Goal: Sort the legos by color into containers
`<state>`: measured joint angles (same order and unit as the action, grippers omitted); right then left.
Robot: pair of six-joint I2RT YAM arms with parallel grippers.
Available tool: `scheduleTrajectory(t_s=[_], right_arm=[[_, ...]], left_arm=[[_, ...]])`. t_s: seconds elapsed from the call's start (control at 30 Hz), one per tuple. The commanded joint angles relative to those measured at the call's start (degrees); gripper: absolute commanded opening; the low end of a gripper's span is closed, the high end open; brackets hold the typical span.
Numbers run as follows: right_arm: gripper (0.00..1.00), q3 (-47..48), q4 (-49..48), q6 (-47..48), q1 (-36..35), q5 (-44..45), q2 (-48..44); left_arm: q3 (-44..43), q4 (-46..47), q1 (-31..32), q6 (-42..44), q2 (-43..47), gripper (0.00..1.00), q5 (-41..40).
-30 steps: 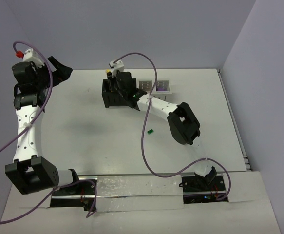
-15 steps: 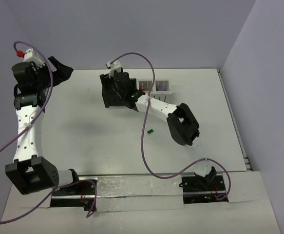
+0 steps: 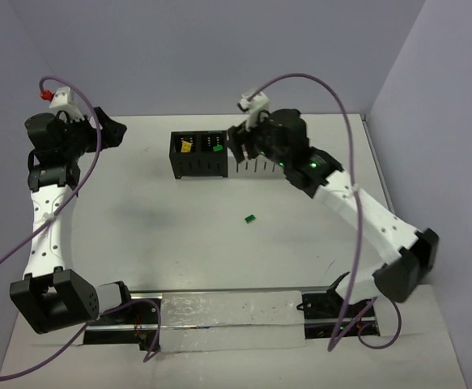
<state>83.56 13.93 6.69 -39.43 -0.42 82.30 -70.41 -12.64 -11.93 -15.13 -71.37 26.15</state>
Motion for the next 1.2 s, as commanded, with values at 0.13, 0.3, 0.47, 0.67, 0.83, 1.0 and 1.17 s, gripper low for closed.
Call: scheduleTrajectory(t_s=[0.13, 0.3, 0.47, 0.67, 0.83, 1.0, 1.17], right_arm=[[0.75, -20.5, 22.5, 23.4, 4.6, -14.5, -9.4], [0.74, -21.0, 27.6, 48.0, 5.9, -19.8, -7.0], [0.73, -13.3, 35.7, 63.6, 5.3, -19.5, 4.9], [0.65, -6.9, 37.9, 71.1, 4.8, -17.0, 16.4], [0.6, -3.6, 39.5, 72.0, 3.4, -17.0, 22.7], [0.59, -0.8, 39.7, 70.3, 2.4, -16.6, 26.0], [0.59, -0.9, 39.4, 70.0, 1.4, -15.5, 27.8]], left_arm=[[-1.5, -2.5, 4.2, 17.6, 0.9, 0.99, 15.1], [-4.8, -7.9, 7.3, 21.5, -2.9, 0.99, 20.8], [-4.8, -7.0, 8.5, 20.8, -3.1, 0.99, 19.5], [-4.0, -6.7, 8.5, 20.6, -2.0, 0.99, 18.3], [-4.2, -6.4, 8.5, 19.1, -2.5, 0.99, 19.4], [-4.2, -5.6, 8.5, 18.3, -3.5, 0.99, 20.0], [-4.1, -5.3, 8.5, 18.1, -3.9, 0.99, 19.7]])
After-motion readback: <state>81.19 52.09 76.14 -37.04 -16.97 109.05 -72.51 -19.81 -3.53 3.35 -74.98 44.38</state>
